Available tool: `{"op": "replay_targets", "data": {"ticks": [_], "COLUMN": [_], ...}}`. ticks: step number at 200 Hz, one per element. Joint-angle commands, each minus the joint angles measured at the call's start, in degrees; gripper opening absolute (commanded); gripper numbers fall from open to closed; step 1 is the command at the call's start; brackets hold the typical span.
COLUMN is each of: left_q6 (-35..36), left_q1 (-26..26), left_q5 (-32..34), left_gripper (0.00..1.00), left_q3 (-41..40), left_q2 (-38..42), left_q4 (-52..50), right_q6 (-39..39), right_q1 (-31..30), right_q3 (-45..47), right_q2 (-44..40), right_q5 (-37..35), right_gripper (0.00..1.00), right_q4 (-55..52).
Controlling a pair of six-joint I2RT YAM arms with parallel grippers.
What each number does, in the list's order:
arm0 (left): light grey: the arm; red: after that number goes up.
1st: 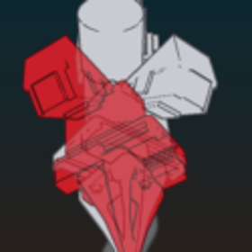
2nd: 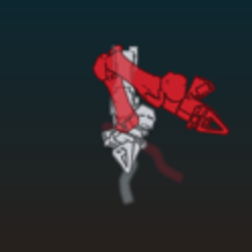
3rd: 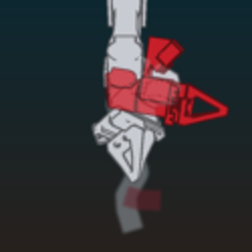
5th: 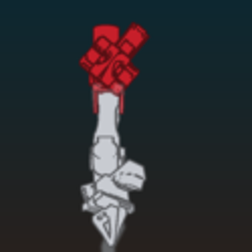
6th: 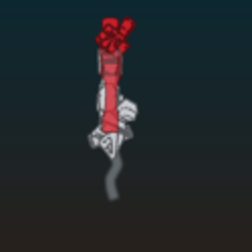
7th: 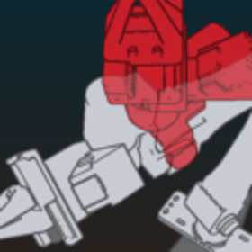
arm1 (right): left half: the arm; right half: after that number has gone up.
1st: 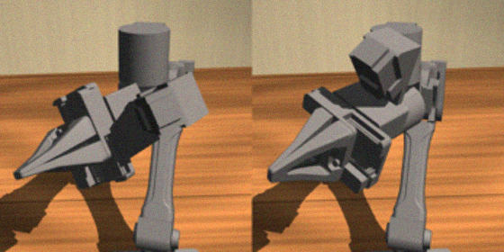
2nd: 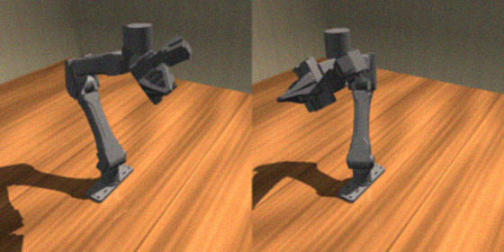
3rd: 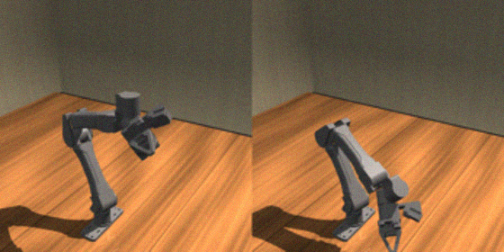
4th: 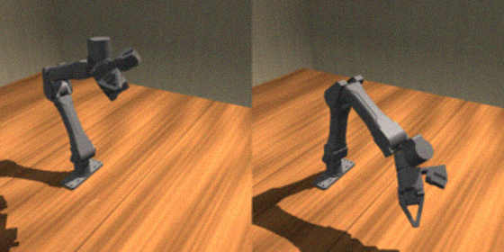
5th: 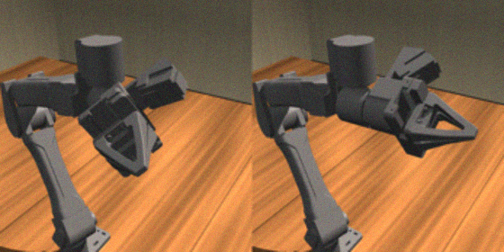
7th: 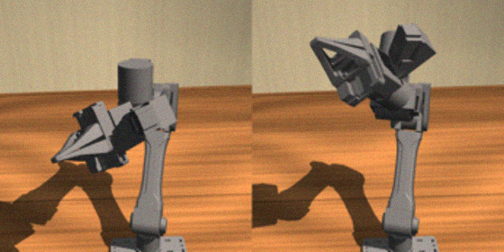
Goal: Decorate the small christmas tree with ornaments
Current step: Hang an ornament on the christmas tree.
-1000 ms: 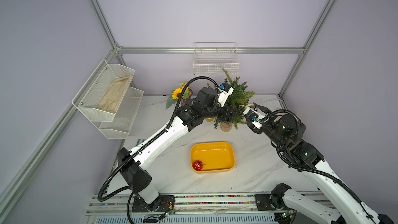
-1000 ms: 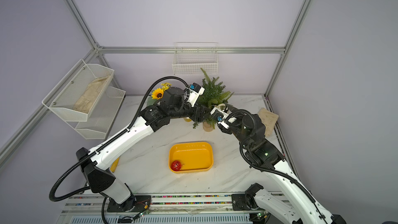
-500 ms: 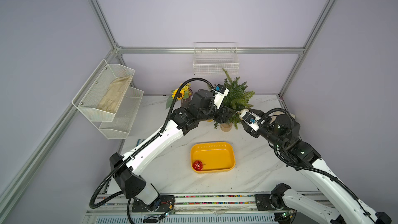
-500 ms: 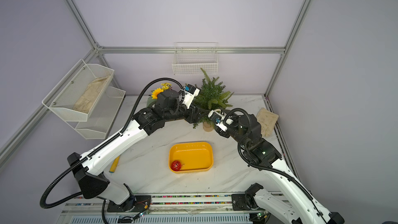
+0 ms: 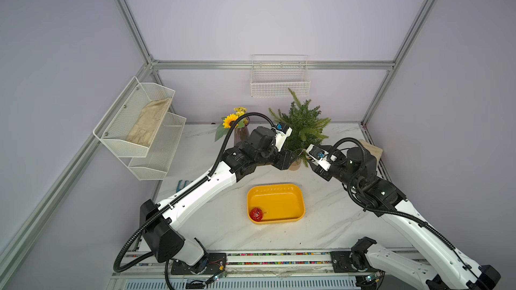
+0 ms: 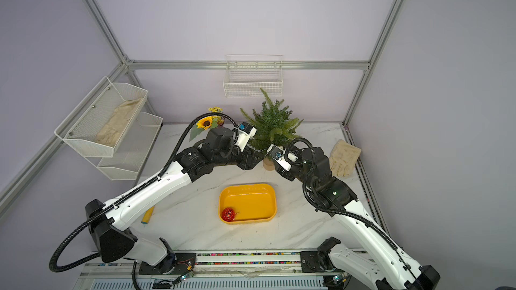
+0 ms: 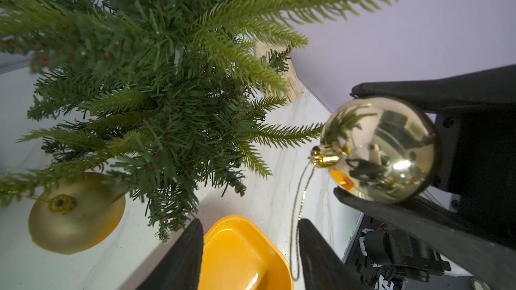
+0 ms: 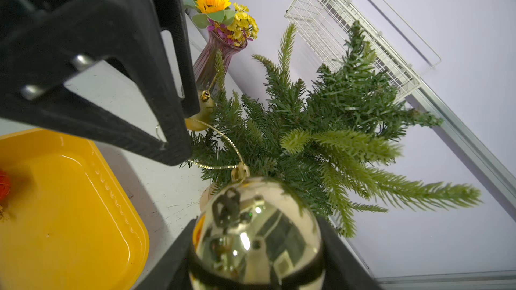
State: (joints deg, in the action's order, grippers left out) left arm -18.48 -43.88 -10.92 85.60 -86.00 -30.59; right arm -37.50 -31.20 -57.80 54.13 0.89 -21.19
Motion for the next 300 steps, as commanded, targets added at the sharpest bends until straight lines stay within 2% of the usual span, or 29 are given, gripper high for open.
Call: {"op": "replay_targets", "data": {"ticks": [1, 93, 206, 300], "left_q6": [-0.1, -0.5, -0.4, -1.0], "left_q1": [0.5, 1.9, 3.6, 4.5], "left_q5": [0.6, 0.1, -2.6, -3.3], "left_gripper": [0.54, 0.52, 0.51, 0.51], "left_q3": [-2.2, -5.7, -3.9, -1.7], "left_q2": [2.2, 1.7, -2.6, -4.9], "left_q4": [1.3, 1.6, 2.2, 3.8], "right_q6": [1.2, 1.7, 2.8, 4.4], "right_q1": [-0.2, -0.4, -0.4, -0.4], "right_q3": [0.4, 2.5, 2.3, 3.1], "right_q2": [0.4, 2.1, 4.9, 4.2], "right_q5": [1.3, -0.6, -3.8, -5.9], "right_gripper": [0.13, 0.13, 0.13, 0.12], "right_q4": [-1.1, -0.5, 1.0, -0.2]}}
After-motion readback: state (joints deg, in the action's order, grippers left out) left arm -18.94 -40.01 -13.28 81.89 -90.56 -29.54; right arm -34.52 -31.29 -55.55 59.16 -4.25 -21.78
